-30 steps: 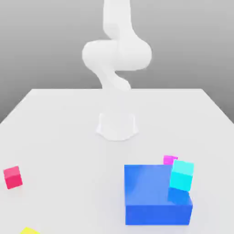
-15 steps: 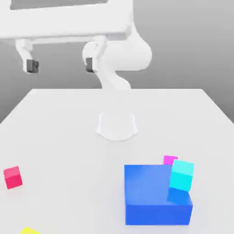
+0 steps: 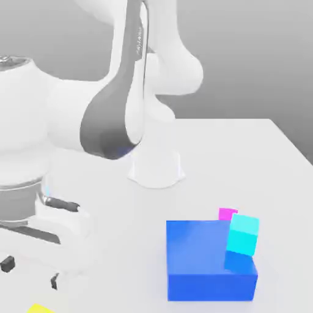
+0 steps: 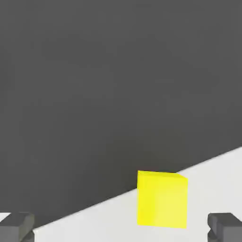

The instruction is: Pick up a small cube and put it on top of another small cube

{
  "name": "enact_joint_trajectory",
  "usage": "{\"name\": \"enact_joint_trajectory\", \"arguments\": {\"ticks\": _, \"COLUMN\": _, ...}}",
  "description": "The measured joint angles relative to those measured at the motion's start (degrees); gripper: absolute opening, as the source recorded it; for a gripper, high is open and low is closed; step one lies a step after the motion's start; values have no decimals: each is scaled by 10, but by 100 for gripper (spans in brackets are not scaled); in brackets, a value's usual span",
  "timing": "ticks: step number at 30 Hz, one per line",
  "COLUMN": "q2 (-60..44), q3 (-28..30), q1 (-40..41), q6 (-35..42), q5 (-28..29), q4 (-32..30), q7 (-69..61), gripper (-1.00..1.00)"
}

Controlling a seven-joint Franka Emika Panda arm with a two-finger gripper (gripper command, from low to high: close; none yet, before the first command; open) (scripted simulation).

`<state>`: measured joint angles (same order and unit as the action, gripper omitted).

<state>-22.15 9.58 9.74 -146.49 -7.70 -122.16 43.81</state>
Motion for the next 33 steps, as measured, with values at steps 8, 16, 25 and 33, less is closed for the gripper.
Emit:
{"name": "enact_joint_trajectory", "arguments": {"ticks": 8, "q2": -120, "q3": -16, "q1": 23, "q6": -68, "q5": -23, "q4": 24, "q7": -14, "gripper": -100}}
{"name": "enact_joint_trajectory", "arguments": {"ticks": 16, "q2": -72, "q3": -5, "q1": 15, "q6": -31, "q5": -12, "q4": 13, "q7": -6, "gripper": -100}}
{"name": "enact_joint_trajectory", "arguments": {"ticks": 25, "q2": 59, "q3": 91, "q1": 45, "q6": -22, "q5": -31, "q4": -116, "q7": 103, "gripper": -100}}
{"name": "enact_joint_trajectory", "arguments": {"ticks": 33, "q2": 151, "q3": 179, "q1": 80, "q6": -53, "q5": 7, "q4": -236, "q7": 249, "gripper": -100}}
